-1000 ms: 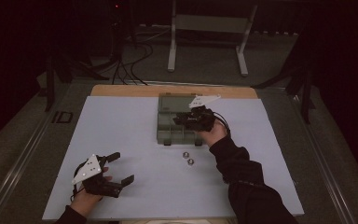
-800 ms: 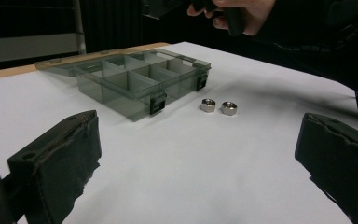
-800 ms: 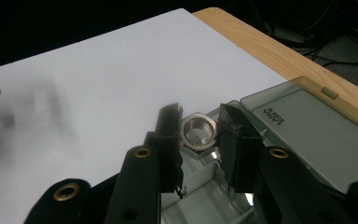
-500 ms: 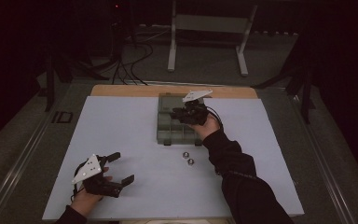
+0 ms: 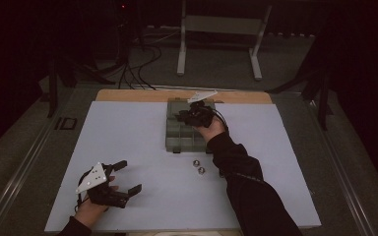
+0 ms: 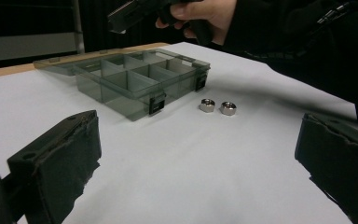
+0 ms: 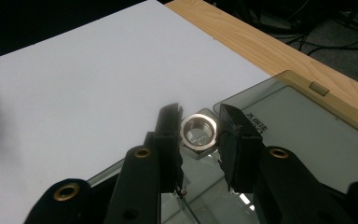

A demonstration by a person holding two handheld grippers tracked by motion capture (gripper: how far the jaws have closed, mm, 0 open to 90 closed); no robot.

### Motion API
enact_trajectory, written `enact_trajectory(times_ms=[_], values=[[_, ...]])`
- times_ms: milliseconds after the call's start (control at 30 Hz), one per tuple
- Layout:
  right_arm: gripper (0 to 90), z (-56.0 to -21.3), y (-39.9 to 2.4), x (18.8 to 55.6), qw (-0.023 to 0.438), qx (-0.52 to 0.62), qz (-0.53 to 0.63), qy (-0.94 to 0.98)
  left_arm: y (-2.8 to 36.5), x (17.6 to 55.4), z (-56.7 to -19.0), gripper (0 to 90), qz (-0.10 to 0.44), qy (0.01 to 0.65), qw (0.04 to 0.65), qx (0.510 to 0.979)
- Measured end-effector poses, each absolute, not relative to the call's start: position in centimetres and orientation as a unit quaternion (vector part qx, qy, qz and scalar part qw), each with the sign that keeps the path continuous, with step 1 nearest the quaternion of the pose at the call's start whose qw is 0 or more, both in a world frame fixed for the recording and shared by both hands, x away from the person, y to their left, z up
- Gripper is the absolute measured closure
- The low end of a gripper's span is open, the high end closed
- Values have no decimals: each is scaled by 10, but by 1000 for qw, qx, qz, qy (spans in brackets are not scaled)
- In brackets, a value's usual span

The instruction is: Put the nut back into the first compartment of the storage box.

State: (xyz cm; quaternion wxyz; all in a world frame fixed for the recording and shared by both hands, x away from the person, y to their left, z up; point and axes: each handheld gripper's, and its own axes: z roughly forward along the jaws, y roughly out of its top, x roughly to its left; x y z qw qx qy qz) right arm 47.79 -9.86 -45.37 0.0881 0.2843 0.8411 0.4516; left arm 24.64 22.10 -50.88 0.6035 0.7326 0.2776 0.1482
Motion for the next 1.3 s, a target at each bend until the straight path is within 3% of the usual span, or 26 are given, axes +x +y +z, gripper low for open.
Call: enact_trajectory(times_ms=[1133,1167,1233,1300], values=[[697,-491,-70,497,65,308,397,862,221,247,-510,10,142,277,602,735],[691,-491,-71,497,64,308,400,861,220,246,-510,10,141,277,602,736],[566,-491,-71,497,60,312,406,857,220,246,-510,10,141,277,602,736],[515,-488,-71,497,60,316,407,855,221,246,-510,10,142,277,602,735]])
